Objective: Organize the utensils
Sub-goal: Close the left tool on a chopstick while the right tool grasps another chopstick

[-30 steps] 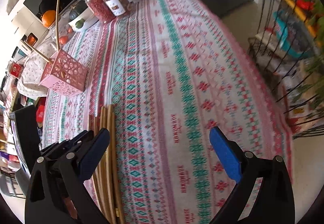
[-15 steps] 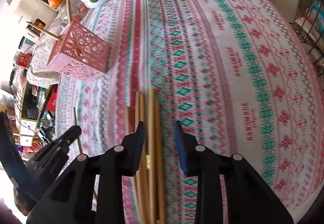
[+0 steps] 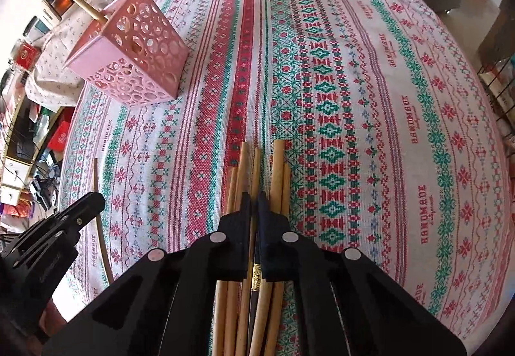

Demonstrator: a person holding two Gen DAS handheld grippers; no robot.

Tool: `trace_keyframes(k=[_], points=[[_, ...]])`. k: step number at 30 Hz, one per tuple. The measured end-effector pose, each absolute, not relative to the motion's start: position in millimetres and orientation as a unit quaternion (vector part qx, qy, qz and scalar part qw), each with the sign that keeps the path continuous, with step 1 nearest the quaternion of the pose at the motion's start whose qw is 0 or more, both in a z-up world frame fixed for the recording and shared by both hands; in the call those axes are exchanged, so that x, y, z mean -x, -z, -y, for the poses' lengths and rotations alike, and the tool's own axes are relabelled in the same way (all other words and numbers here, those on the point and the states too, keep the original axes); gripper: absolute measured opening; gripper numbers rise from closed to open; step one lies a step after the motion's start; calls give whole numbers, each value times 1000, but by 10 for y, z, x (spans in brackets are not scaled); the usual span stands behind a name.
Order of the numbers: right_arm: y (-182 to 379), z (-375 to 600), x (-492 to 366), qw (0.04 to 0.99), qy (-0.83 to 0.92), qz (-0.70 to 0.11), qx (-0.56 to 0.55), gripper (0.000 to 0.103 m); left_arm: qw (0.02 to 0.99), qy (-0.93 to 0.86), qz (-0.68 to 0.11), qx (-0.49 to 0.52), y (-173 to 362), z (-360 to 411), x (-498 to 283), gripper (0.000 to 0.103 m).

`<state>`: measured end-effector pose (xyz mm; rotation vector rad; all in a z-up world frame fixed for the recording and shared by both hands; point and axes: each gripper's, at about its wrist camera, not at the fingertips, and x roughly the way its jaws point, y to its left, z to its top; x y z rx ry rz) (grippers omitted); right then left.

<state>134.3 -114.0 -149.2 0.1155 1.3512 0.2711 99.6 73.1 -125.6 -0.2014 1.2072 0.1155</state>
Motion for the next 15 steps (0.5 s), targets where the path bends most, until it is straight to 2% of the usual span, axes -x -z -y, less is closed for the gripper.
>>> trace_keyframes(k=[7, 11, 15], points=[[1486, 1388, -1380, 748, -153, -634, -123, 11, 804, -56, -581, 117, 1384, -818, -1030, 5], [1321, 1471, -1380, 768, -140, -615, -112, 18, 799, -59, -586, 123, 1419, -839, -1038, 6], [1408, 1529, -1383, 760, -115, -634, -84, 18, 798, -61, -587, 118, 1430, -827, -1041, 6]])
